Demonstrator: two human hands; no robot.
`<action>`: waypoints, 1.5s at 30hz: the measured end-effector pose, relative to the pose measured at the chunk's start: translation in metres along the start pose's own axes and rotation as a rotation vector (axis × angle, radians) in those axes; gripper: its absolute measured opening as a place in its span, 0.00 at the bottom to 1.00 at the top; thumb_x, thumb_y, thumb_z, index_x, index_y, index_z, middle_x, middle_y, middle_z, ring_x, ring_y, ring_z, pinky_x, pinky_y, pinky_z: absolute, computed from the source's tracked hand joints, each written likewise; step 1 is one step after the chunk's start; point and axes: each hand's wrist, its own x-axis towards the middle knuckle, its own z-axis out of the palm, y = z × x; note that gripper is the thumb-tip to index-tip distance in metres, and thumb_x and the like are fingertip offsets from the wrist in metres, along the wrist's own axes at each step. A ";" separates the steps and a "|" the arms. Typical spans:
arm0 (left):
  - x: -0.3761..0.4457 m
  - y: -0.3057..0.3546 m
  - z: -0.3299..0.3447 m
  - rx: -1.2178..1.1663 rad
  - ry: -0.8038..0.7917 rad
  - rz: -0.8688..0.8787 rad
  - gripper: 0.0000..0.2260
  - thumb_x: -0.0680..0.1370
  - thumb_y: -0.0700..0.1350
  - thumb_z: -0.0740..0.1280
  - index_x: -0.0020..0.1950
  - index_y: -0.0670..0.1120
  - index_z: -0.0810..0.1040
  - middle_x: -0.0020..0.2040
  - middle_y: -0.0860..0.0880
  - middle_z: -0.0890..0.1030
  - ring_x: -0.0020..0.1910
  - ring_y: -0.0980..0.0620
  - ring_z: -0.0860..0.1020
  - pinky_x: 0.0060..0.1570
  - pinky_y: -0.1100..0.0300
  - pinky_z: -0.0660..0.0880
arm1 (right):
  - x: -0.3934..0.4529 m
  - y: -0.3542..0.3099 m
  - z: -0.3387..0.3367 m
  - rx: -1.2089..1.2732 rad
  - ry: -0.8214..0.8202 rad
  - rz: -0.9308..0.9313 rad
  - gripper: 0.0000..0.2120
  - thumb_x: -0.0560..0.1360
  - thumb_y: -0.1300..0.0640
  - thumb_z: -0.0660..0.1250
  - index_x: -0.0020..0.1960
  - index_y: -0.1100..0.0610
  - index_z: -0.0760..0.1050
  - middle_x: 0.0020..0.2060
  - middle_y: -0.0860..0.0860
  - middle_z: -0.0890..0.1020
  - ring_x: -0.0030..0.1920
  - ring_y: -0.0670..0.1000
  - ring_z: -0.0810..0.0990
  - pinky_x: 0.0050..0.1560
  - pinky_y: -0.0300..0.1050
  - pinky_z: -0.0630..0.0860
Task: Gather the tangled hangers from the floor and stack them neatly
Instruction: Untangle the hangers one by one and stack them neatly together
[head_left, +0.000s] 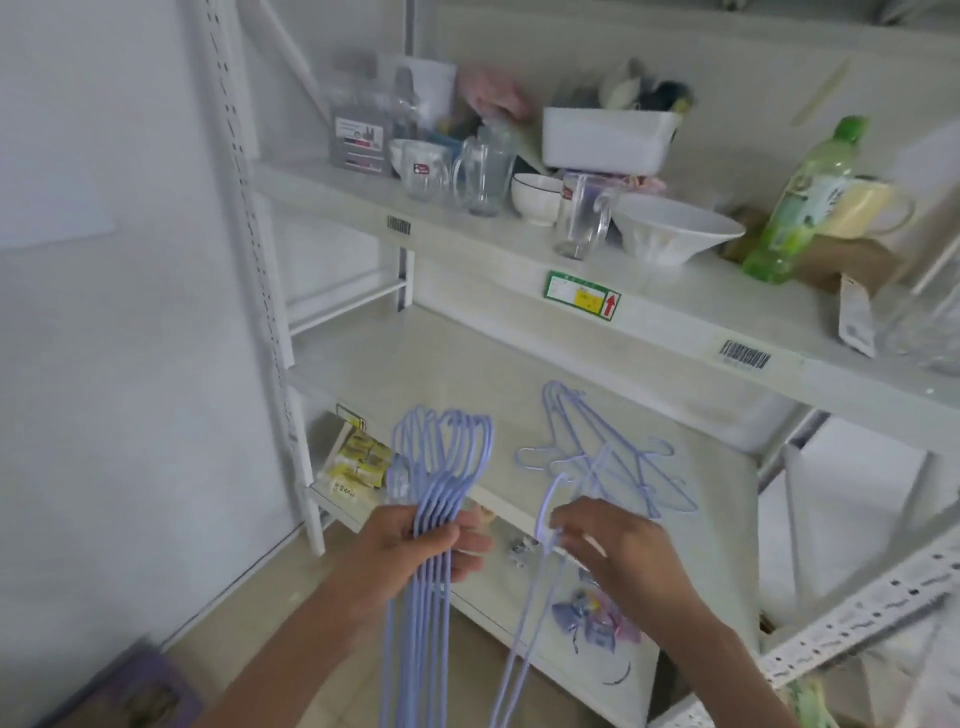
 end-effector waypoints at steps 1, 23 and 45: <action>-0.002 -0.005 0.009 0.008 0.017 -0.029 0.12 0.75 0.44 0.72 0.55 0.40 0.87 0.52 0.36 0.87 0.51 0.37 0.87 0.50 0.52 0.84 | 0.001 -0.008 0.006 0.040 -0.004 -0.037 0.08 0.83 0.42 0.61 0.58 0.41 0.76 0.52 0.36 0.80 0.50 0.37 0.80 0.48 0.26 0.70; 0.032 -0.056 0.158 -0.056 0.071 -0.092 0.09 0.78 0.44 0.73 0.54 0.41 0.88 0.53 0.34 0.86 0.52 0.36 0.87 0.47 0.52 0.83 | -0.025 0.058 0.002 0.459 -0.110 0.156 0.23 0.75 0.61 0.64 0.63 0.38 0.78 0.42 0.32 0.80 0.39 0.40 0.77 0.47 0.49 0.80; 0.148 -0.062 0.177 -0.046 0.387 0.021 0.09 0.79 0.42 0.74 0.55 0.39 0.86 0.52 0.44 0.89 0.49 0.44 0.88 0.43 0.55 0.85 | 0.000 0.092 0.028 1.304 -0.534 0.652 0.15 0.85 0.53 0.62 0.60 0.63 0.80 0.49 0.62 0.88 0.47 0.62 0.88 0.56 0.57 0.84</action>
